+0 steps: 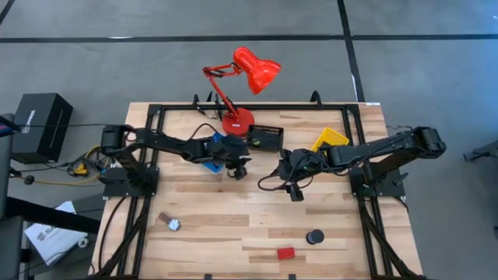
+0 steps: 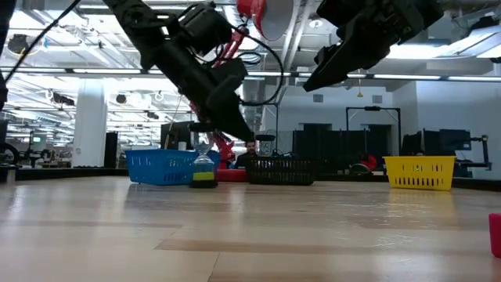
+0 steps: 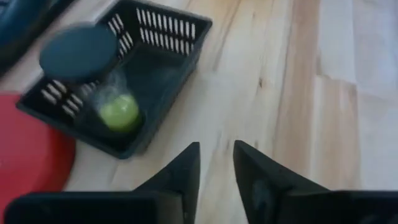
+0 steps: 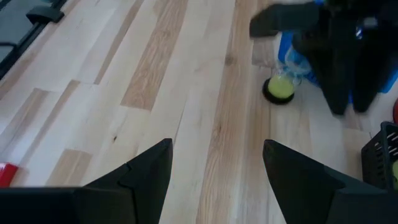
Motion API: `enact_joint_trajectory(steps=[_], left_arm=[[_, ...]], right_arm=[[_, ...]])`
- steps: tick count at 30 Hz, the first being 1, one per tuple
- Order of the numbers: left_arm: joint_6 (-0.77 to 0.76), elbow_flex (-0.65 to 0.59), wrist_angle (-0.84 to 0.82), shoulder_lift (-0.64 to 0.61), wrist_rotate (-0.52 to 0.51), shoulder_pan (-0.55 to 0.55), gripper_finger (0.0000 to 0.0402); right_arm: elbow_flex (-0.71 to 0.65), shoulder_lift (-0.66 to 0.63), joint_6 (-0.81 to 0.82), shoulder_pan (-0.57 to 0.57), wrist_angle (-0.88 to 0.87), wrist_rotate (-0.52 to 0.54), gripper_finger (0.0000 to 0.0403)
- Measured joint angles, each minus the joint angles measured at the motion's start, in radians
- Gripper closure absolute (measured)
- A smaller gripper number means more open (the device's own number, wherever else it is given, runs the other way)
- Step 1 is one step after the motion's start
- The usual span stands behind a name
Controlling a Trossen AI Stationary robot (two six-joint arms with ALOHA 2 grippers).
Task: Pick & Place Office items
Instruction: Put the yellow hourglass into the black bin
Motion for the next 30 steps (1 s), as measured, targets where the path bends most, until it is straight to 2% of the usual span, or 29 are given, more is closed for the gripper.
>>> enact_joint_trajectory(steps=[6,15,25,30], left_arm=[[0.033,0.027,0.022,-0.030,0.004,0.003,0.0333],[0.035,0.024,-0.015,-0.196,0.001,0.003,0.0334],[0.087,0.022,-0.156,-0.452,0.003,0.003,0.0350],[0.108,0.011,-0.159,-0.502,-0.006,0.003,0.0365]], right_arm=[[0.000,0.000,0.008,0.001,-0.014,0.000,0.0161],[-0.003,0.027,0.079,0.001,-0.006,0.007,0.0161],[0.028,0.261,0.073,-0.039,0.325,0.013,0.0161],[0.125,0.355,0.055,-0.074,0.390,0.152,0.0161]])
